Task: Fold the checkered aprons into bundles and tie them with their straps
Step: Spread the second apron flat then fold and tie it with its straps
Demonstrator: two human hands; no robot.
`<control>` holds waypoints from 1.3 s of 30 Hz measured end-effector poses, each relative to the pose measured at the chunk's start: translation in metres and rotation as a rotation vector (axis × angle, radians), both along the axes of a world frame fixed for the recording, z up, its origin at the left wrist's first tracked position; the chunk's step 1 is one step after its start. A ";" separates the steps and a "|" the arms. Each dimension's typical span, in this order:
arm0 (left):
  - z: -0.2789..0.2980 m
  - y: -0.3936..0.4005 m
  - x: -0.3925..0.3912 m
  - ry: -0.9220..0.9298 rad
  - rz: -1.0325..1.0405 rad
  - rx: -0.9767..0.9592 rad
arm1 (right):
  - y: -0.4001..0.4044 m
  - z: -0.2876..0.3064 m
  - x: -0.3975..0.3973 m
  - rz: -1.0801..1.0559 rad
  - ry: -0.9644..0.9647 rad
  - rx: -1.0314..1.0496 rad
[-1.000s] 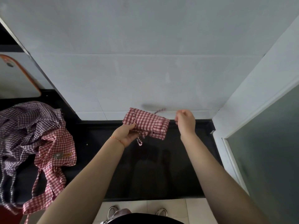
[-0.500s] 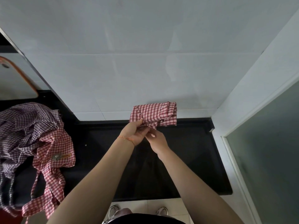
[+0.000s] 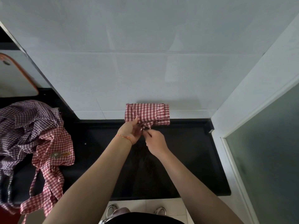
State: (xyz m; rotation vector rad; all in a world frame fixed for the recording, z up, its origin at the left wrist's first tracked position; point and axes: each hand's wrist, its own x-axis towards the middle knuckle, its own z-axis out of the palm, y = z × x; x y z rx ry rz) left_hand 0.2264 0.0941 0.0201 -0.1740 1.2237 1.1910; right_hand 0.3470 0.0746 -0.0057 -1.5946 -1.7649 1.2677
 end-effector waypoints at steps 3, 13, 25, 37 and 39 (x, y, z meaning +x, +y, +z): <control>-0.007 0.002 -0.002 0.011 -0.009 -0.012 | -0.005 -0.001 -0.002 0.069 -0.122 0.066; -0.022 -0.003 -0.021 0.208 -0.176 0.103 | 0.037 0.046 0.032 0.233 -0.434 0.277; -0.011 -0.012 -0.040 0.289 -0.685 0.270 | 0.060 0.029 0.078 0.155 -0.002 -0.257; -0.011 -0.004 -0.040 0.297 -0.698 0.320 | 0.045 0.016 0.081 0.021 0.487 -0.506; -0.010 -0.005 -0.042 0.283 -0.719 0.348 | 0.047 0.015 0.083 -0.034 0.520 -0.500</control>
